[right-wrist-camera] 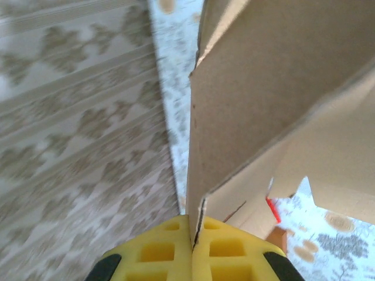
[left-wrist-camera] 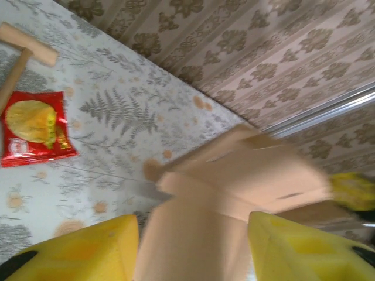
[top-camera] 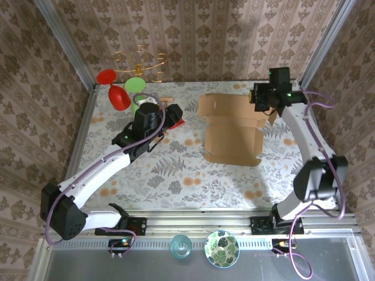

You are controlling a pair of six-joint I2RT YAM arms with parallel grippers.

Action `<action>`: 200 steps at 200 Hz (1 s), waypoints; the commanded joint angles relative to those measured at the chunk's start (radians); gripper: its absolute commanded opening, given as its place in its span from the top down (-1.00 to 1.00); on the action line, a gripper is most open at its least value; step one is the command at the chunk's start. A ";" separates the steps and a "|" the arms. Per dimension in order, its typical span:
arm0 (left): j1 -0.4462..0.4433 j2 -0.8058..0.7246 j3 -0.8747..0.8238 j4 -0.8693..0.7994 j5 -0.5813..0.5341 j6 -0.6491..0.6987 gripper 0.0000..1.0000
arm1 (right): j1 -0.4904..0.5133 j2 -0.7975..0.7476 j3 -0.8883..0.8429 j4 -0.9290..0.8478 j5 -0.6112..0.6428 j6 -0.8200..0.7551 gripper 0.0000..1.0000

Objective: Fold the paper box

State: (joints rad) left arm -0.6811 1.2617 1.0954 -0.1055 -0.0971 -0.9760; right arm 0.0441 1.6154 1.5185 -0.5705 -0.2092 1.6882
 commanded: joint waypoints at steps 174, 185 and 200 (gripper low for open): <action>-0.086 0.637 0.659 -0.290 0.170 -0.219 -0.10 | -0.019 -0.041 -0.268 0.266 -0.159 -0.013 1.00; -0.087 0.649 0.659 -0.295 0.174 -0.228 -0.10 | -0.019 -0.038 -0.270 0.273 -0.164 -0.014 1.00; -0.084 0.659 0.648 -0.276 0.181 -0.244 -0.10 | -0.020 -0.034 -0.269 0.277 -0.174 -0.012 1.00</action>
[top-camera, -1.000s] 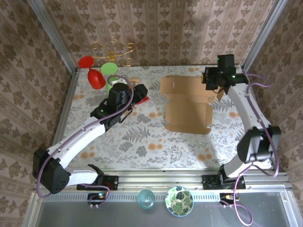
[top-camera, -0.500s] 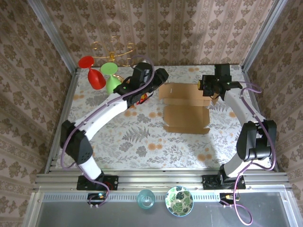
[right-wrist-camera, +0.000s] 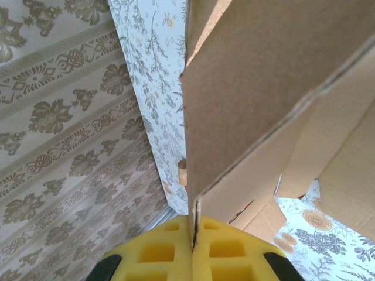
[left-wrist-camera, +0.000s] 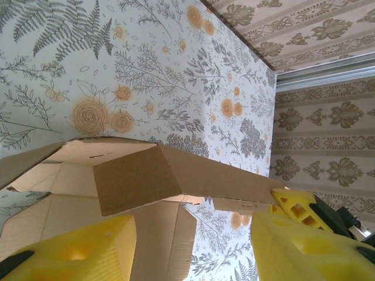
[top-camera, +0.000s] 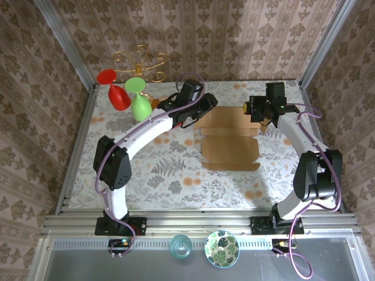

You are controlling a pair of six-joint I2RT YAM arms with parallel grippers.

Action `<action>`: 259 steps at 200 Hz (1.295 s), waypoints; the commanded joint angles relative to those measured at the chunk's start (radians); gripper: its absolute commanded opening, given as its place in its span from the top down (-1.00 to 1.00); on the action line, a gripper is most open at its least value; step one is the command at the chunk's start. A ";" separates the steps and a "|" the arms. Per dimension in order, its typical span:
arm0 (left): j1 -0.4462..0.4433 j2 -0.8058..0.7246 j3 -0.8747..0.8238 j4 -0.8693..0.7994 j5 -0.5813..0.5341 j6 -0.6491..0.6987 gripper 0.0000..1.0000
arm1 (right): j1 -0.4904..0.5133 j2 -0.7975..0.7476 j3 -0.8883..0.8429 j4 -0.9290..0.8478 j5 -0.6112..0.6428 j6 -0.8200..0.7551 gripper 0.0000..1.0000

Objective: Fold the paper box

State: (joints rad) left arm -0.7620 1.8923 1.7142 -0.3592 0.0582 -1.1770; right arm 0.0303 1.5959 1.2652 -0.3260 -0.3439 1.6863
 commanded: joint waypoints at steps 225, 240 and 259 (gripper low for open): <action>0.036 0.105 0.035 0.128 0.104 -0.098 0.39 | -0.002 0.006 -0.062 0.096 -0.099 -0.066 1.00; 0.035 0.098 0.023 0.124 0.109 -0.097 0.46 | -0.004 0.007 -0.072 0.125 -0.096 -0.063 1.00; 0.037 0.088 0.003 0.127 0.112 -0.099 0.60 | -0.004 0.012 -0.083 0.165 -0.093 -0.057 1.00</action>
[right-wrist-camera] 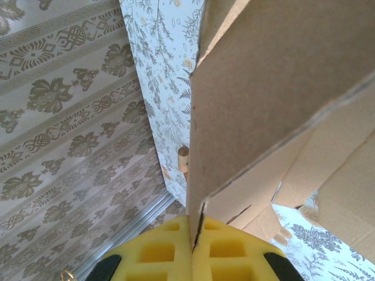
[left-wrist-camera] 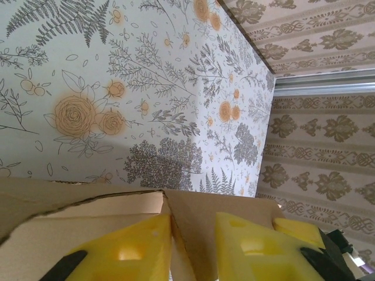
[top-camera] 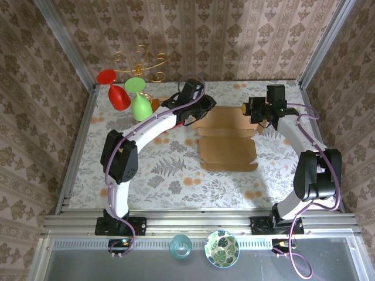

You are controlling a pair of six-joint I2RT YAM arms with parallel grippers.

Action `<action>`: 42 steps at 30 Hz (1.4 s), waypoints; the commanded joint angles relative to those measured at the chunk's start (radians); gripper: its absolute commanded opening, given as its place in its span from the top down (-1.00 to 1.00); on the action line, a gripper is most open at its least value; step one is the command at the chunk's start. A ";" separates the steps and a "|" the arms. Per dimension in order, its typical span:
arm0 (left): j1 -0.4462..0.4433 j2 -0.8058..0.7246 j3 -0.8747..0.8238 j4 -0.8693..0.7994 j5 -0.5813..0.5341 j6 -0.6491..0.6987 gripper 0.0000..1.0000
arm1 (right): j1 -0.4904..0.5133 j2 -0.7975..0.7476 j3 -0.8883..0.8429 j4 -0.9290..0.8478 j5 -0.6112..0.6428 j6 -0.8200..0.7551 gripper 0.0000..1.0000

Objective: Fold the paper box

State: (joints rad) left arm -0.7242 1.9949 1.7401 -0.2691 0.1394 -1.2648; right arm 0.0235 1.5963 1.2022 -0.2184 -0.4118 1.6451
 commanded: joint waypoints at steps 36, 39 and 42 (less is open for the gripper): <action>0.017 -0.304 -0.288 0.016 -0.105 0.169 0.12 | 0.059 -0.057 -0.143 0.224 0.127 0.098 1.00; 0.014 -0.425 -0.451 0.031 -0.141 0.262 0.23 | 0.042 -0.068 -0.098 0.145 0.090 0.103 1.00; 0.023 -0.507 -0.650 0.102 -0.125 0.217 0.42 | 0.032 -0.091 -0.061 0.079 0.081 0.119 1.00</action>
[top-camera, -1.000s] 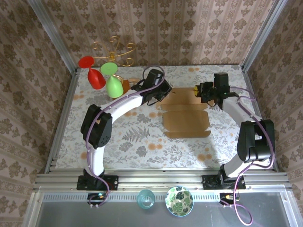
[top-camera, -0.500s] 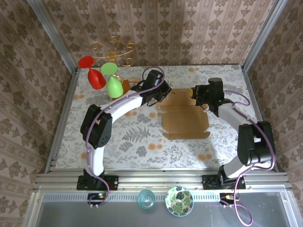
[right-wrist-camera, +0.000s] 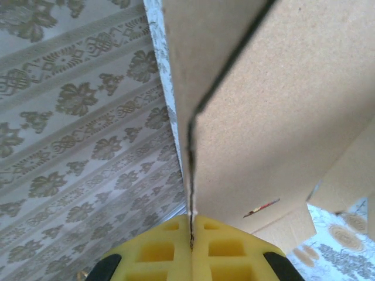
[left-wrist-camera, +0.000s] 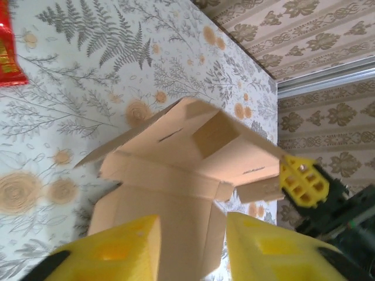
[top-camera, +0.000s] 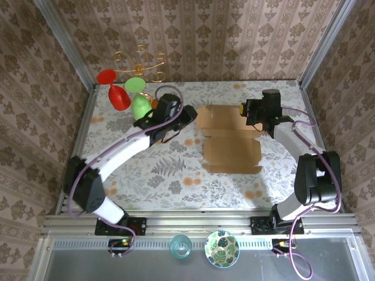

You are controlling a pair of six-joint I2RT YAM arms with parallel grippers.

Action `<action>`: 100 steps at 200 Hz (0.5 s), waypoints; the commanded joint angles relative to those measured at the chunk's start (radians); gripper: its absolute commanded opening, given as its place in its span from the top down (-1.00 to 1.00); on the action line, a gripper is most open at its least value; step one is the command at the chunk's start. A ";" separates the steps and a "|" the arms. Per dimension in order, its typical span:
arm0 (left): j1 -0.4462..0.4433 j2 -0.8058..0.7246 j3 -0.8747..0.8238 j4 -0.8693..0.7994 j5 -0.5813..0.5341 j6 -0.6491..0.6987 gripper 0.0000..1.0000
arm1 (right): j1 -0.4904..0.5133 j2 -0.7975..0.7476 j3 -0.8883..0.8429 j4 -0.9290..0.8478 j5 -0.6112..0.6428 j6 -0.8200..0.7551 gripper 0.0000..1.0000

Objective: Fold the paper box

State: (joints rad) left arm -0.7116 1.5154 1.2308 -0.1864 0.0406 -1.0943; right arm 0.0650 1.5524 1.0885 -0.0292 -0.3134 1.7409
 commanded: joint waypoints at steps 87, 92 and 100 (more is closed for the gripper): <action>0.025 0.284 -0.443 0.846 -0.053 -0.163 0.68 | -0.018 -0.078 0.156 -0.319 -0.038 0.037 1.00; 0.023 0.307 -0.447 0.894 -0.069 -0.173 0.69 | -0.018 -0.076 0.156 -0.319 -0.039 0.045 1.00; 0.020 0.341 -0.446 0.954 -0.081 -0.182 0.70 | -0.019 -0.076 0.153 -0.312 -0.041 0.055 1.00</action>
State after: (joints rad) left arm -0.6865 1.7832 0.8062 0.4358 0.0223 -1.2053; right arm 0.0509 1.4963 1.2163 -0.2867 -0.3340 1.7599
